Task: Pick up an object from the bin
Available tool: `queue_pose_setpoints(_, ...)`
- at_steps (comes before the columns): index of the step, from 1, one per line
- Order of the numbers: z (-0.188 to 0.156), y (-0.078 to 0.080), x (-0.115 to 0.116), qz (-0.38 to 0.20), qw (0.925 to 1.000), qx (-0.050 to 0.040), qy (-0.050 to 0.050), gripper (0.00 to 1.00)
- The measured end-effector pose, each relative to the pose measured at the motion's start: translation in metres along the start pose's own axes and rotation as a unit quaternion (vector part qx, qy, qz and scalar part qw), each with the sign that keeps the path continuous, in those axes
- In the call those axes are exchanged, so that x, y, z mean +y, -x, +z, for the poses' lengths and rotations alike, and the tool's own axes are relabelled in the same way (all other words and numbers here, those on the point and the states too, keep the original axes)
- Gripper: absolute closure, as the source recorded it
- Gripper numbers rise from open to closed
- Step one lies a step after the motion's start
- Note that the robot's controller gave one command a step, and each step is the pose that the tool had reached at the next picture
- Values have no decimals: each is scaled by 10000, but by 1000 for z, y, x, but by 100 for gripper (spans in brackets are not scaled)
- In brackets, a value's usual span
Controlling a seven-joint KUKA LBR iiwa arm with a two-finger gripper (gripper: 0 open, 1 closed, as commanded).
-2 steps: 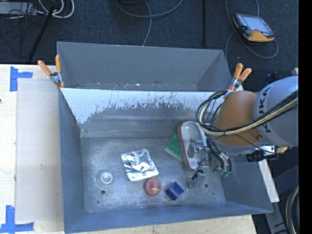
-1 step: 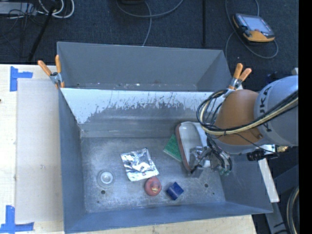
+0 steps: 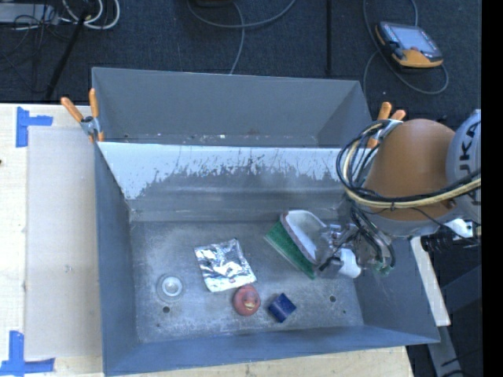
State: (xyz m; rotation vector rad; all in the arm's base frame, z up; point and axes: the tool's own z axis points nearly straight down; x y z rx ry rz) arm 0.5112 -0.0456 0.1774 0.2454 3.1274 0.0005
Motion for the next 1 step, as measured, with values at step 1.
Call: queue_pose_setpoints(1, -34, 4, -6, -16, 10000, 10, -3, 100)
